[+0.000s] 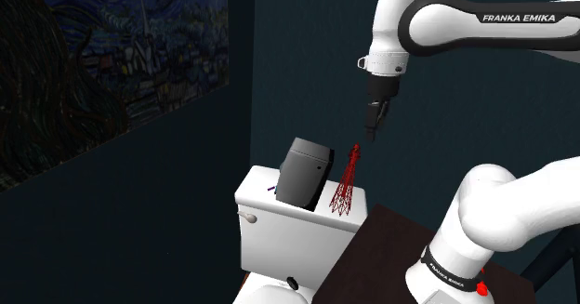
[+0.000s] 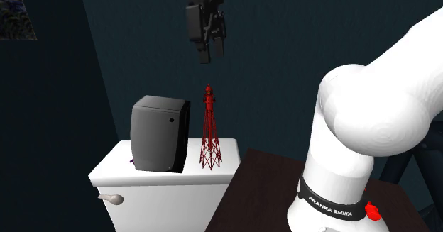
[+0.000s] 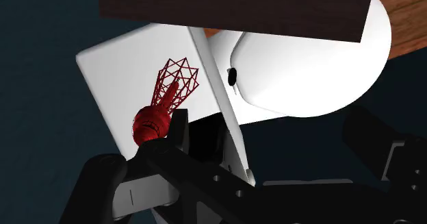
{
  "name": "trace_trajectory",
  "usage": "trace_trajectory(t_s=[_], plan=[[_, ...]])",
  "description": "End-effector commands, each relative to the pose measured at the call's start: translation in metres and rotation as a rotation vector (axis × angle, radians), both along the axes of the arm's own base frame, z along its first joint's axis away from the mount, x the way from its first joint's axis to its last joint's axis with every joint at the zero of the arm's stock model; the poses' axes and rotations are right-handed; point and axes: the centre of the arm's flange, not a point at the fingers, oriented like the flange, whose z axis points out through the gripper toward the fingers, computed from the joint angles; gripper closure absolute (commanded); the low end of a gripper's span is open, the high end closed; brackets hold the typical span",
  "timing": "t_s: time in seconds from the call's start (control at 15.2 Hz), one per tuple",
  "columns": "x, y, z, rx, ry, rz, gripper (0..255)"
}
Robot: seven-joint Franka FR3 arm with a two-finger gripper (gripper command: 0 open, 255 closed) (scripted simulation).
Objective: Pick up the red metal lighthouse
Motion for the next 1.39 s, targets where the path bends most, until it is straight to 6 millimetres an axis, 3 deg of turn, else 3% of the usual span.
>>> trace_trajectory(t_s=[0.0,0.33,0.66,1.32], plan=[[0.0,0.0,0.0,0.0,0.0,0.0,0],[0.013,-0.033,-0.038,-0.08,0.036,0.501,0],[0.04,-0.059,-0.074,-0.159,0.071,1.001,0],[0.043,-0.061,-0.117,-0.166,0.074,1.044,0]])
